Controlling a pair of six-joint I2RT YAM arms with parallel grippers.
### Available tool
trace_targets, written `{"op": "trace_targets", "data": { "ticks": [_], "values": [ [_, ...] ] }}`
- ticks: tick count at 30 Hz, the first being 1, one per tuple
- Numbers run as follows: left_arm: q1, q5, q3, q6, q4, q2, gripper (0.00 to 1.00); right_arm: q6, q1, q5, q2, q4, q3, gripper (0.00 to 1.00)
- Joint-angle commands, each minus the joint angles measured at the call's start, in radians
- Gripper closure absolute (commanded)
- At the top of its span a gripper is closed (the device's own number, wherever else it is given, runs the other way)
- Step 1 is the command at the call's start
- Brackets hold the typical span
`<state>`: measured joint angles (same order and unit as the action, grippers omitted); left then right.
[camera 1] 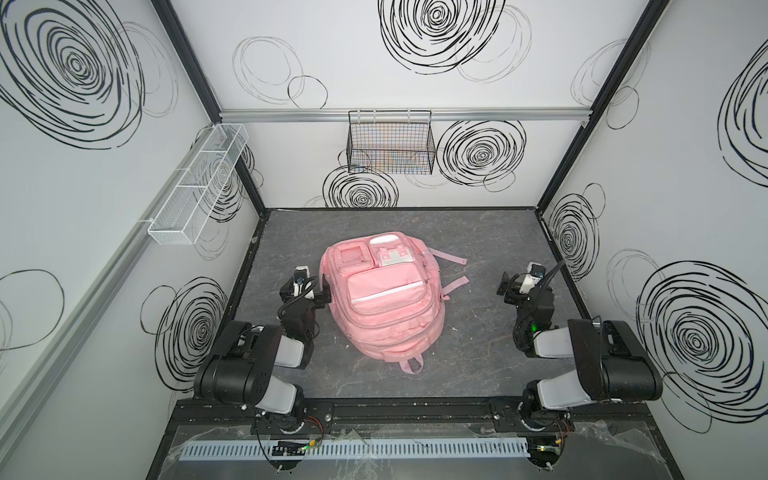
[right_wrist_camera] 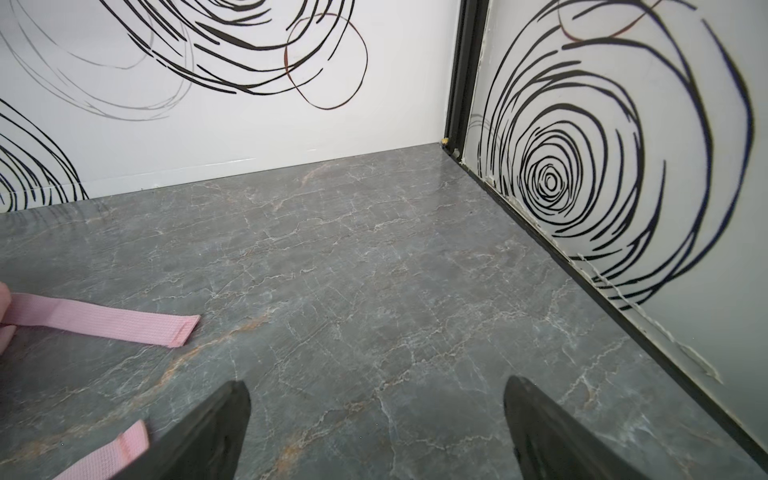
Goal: Pack the student bag
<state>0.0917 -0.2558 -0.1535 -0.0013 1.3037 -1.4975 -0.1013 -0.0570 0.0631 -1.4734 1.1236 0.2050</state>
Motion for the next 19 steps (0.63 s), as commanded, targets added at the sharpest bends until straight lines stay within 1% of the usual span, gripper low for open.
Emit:
{"op": "trace_targets", "data": {
  "ticks": [1,10,14,16,17,18,19],
  "values": [
    [0.016,-0.018,-0.01,-0.002,0.126,-0.004,0.04,0.003,0.006,0.01,0.005,0.057,0.003,0.0],
    [-0.006,0.017,-0.022,-0.017,0.097,-0.004,0.04,0.003,0.006,0.01,0.005,0.059,0.004,0.0],
    [-0.006,0.014,-0.025,-0.015,0.093,-0.007,0.04,0.003,0.007,0.01,0.005,0.058,0.003,0.0],
    [0.0,0.004,-0.025,-0.014,0.093,-0.009,0.04,0.003,0.006,0.01,0.005,0.059,0.003,0.0],
    [0.009,-0.016,-0.018,-0.009,0.106,-0.007,0.04,0.003,0.006,0.01,0.005,0.059,0.004,0.0],
    [0.029,-0.062,-0.003,0.0,0.136,-0.009,0.04,0.003,0.006,0.01,0.005,0.059,0.005,0.0],
    [0.052,-0.086,0.013,0.016,0.187,-0.013,0.04,0.004,0.007,0.01,0.005,0.059,0.004,0.0]
  ]
}}
